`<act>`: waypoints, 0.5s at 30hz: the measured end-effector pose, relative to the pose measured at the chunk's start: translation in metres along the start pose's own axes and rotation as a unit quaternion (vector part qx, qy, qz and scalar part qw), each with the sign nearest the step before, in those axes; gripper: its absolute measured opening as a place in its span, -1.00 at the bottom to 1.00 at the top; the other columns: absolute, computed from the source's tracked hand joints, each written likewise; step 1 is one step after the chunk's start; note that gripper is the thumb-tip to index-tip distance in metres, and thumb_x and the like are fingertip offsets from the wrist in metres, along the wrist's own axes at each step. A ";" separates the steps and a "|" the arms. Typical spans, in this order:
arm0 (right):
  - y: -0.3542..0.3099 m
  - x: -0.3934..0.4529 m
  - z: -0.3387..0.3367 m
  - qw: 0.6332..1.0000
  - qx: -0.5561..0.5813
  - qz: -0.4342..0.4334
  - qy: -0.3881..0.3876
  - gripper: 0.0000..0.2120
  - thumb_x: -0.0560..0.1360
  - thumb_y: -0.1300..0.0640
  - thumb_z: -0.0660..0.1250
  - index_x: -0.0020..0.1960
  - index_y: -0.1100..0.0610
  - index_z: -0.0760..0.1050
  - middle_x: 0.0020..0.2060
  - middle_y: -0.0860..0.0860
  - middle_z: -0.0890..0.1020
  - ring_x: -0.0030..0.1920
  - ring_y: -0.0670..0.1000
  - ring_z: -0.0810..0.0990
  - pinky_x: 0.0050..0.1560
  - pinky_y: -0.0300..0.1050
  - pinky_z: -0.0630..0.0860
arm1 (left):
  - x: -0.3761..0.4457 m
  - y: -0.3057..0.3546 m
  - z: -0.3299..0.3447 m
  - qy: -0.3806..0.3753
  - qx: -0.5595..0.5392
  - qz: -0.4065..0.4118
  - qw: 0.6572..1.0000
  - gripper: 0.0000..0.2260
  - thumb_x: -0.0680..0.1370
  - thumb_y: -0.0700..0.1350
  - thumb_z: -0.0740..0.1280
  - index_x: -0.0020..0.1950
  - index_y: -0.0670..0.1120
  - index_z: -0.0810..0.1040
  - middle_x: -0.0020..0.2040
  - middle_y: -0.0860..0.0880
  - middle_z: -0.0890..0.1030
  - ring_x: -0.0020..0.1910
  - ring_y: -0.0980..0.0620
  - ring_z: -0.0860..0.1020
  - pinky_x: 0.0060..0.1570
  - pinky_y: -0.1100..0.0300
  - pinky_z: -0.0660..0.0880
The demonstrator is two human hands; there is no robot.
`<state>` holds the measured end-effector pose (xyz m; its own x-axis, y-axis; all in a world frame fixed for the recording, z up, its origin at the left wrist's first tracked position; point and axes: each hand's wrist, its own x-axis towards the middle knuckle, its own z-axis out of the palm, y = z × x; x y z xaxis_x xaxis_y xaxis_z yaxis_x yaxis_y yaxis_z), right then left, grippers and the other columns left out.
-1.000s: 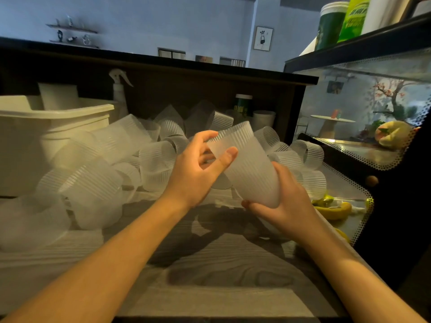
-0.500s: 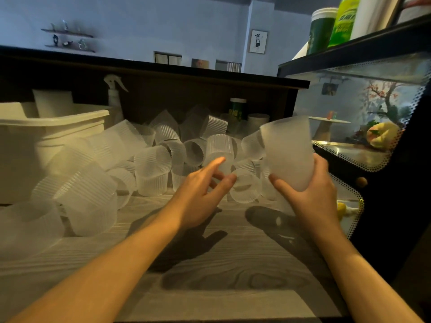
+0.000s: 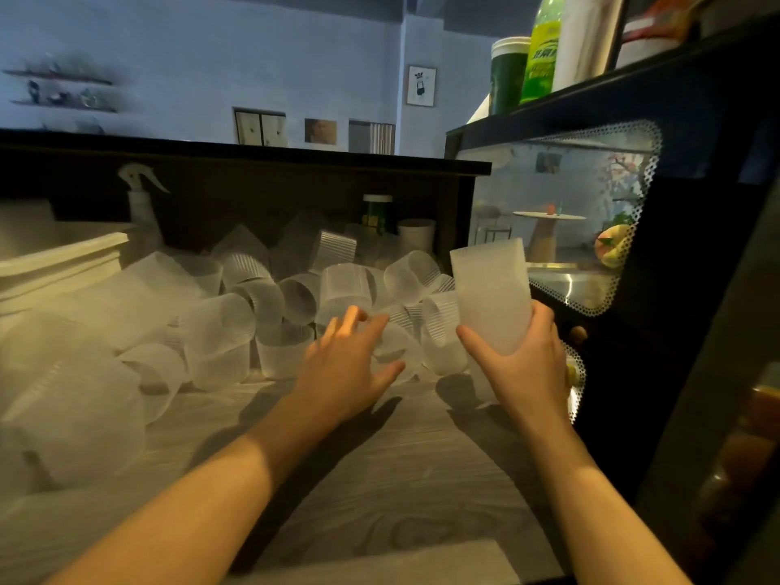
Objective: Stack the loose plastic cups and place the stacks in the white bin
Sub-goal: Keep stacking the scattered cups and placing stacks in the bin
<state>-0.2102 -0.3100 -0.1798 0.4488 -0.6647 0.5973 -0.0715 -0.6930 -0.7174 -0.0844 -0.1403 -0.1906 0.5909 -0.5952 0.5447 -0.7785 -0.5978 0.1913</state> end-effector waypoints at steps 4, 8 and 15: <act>0.002 -0.002 0.003 1.000 -0.010 -0.011 -0.006 -0.20 0.32 -0.26 0.48 0.38 0.04 0.21 0.18 0.01 0.42 0.05 -0.04 0.41 -0.12 -0.18 0.39 | 0.007 0.002 0.017 -0.021 0.091 0.089 0.992 -0.34 0.53 0.29 0.24 0.55 0.16 0.07 0.55 0.03 0.10 0.46 -0.01 0.18 0.32 0.06 0.33; 0.002 0.000 0.006 0.999 -0.029 -0.018 -0.013 -0.20 0.32 -0.28 0.46 0.38 0.03 0.20 0.16 -0.01 0.41 0.01 -0.09 0.38 -0.23 -0.27 0.30 | 0.014 0.003 0.026 -0.020 0.102 0.061 0.993 -0.32 0.51 0.35 0.23 0.52 0.12 0.11 0.49 0.00 0.21 0.38 -0.02 0.27 0.16 0.12 0.47; 0.000 -0.002 0.003 0.999 -0.030 -0.018 -0.021 -0.22 0.35 -0.26 0.46 0.38 0.04 0.20 0.14 -0.03 0.39 0.01 -0.10 0.36 -0.28 -0.41 0.21 | 0.027 0.018 0.038 0.005 0.107 -0.039 0.993 -0.39 0.47 0.31 0.33 0.36 0.02 0.24 0.35 -0.06 0.32 0.22 -0.07 0.38 0.02 0.09 0.51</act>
<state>-0.2085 -0.3081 -0.1822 0.4896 -0.6267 0.6063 -0.1063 -0.7330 -0.6718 -0.0745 -0.1879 -0.2039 0.6441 -0.5379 0.5439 -0.6671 -0.7429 0.0551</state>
